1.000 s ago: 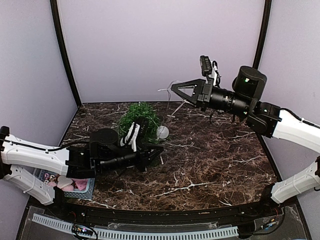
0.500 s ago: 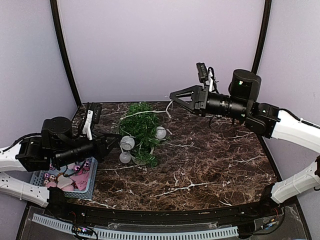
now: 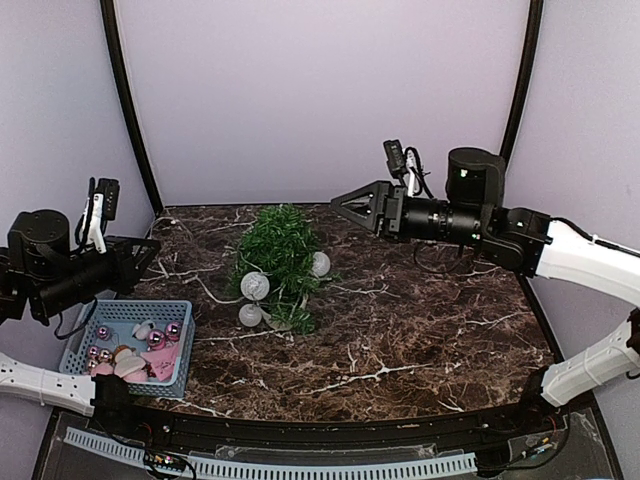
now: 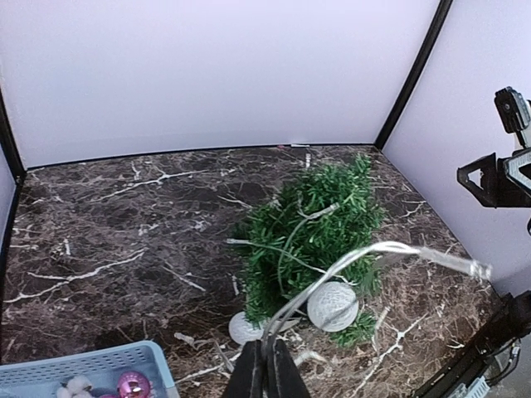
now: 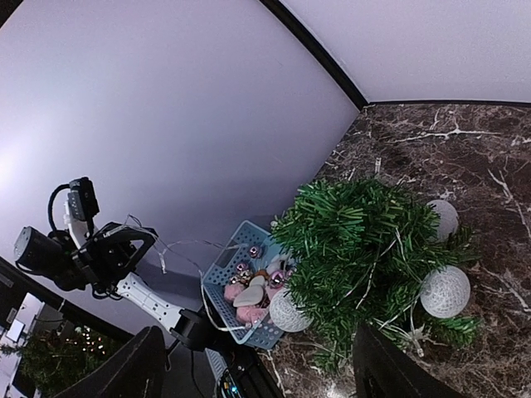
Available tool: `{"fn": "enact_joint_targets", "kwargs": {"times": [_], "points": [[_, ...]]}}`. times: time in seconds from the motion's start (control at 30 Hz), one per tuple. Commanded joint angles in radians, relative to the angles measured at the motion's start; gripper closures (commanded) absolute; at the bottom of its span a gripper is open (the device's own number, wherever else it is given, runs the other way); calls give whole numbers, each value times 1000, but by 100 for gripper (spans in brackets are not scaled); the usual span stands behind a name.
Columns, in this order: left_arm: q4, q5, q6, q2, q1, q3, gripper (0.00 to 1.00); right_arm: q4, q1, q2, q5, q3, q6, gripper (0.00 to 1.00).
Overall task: Decorate the small christmas tree
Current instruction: Wrap the side of the string light in the gap of the branches.
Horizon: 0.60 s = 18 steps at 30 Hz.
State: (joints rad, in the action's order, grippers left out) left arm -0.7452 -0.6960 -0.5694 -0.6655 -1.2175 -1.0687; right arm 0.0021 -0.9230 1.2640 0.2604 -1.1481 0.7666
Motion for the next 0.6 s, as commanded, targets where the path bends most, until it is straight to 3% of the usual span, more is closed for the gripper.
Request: {"fn": "enact_joint_targets", "kwargs": {"times": [0.0, 0.23, 0.4, 0.57], "points": [[-175, -95, 3, -5, 3, -50, 100, 2, -7, 25, -51, -33, -59, 20], [-179, -95, 87, -65, 34, -49, 100, 2, -7, 66, -30, -73, -76, 19], [-64, 61, 213, -132, 203, -8, 100, 2, -7, 76, -23, -81, -83, 19], [33, 119, 290, -142, 373, 25, 100, -29, -7, 61, -37, -72, -93, 18]]}}
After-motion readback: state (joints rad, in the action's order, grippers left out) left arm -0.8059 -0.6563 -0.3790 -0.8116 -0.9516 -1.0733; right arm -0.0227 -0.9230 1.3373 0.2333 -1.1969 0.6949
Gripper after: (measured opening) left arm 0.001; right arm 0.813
